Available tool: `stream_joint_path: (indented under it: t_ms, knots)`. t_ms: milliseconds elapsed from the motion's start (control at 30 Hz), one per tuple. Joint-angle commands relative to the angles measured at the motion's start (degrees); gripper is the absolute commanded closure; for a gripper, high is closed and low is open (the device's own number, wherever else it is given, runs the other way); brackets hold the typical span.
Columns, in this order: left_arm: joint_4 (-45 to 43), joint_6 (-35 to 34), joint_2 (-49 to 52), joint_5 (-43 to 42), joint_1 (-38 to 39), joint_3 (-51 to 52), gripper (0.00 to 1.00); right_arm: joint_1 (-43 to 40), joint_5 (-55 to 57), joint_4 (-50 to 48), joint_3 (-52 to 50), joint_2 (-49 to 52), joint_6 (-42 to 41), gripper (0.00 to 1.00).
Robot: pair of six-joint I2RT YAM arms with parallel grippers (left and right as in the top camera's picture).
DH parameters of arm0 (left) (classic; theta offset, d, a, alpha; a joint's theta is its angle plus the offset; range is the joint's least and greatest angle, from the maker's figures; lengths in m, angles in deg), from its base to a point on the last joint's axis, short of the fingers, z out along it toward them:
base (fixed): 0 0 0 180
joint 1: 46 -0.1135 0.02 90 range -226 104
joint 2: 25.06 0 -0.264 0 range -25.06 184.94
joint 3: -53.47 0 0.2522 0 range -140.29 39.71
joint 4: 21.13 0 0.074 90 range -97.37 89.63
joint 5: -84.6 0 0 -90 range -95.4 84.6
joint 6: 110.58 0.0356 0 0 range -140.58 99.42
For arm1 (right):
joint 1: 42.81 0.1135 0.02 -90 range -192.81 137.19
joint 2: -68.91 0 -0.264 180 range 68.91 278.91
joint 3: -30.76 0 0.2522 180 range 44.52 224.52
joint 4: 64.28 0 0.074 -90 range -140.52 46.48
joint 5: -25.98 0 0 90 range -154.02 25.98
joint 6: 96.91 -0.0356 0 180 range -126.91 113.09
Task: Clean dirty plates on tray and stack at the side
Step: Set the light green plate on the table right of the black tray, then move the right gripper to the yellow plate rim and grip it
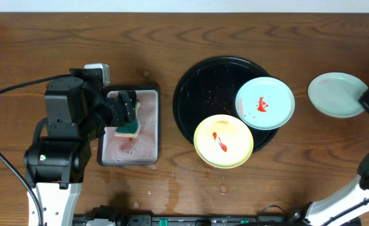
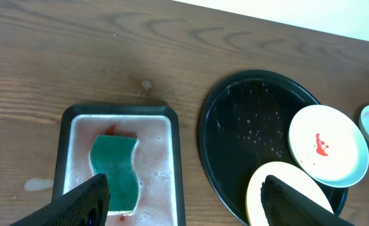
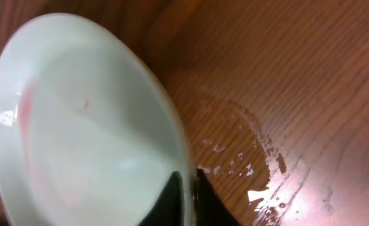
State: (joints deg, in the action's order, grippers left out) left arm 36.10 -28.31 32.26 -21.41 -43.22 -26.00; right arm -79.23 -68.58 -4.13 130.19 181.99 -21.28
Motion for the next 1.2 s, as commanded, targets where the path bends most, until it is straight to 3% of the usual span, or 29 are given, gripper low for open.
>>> stream_joint_path:
  t_ms: [0,100,267,500,733,1000,1167]
  knots:
    - [-0.11,-0.5,-0.11,-0.28,0.02,-1.11,0.23,0.2,0.22,0.63,-0.02,-0.79,-0.81,0.66]
    - [-0.09,-0.5,-0.11,-0.28,0.02,-1.11,0.22,0.2,0.22,1.75,0.04,-0.92,-0.83,0.6]
    - [-0.07,-0.46,-0.11,-0.28,0.02,-1.11,0.22,0.26,0.2,4.09,1.27,-3.48,-0.81,0.63]
    - [0.26,1.46,-0.11,-0.24,0.02,-1.11,0.22,3.85,-0.46,5.95,2.38,-16.61,0.04,0.64]
    - [4.26,3.67,-0.11,0.61,0.02,-1.11,0.22,18.97,-0.44,10.23,2.38,-28.37,5.16,0.65]
    - [5.14,4.17,-0.17,0.61,0.02,-1.11,0.22,35.36,-0.42,18.93,-0.13,-26.05,4.96,0.65]
    - [5.11,4.55,-0.15,0.61,0.02,-1.11,0.22,42.42,-1.86,18.51,-9.22,-25.31,-0.68,0.66]
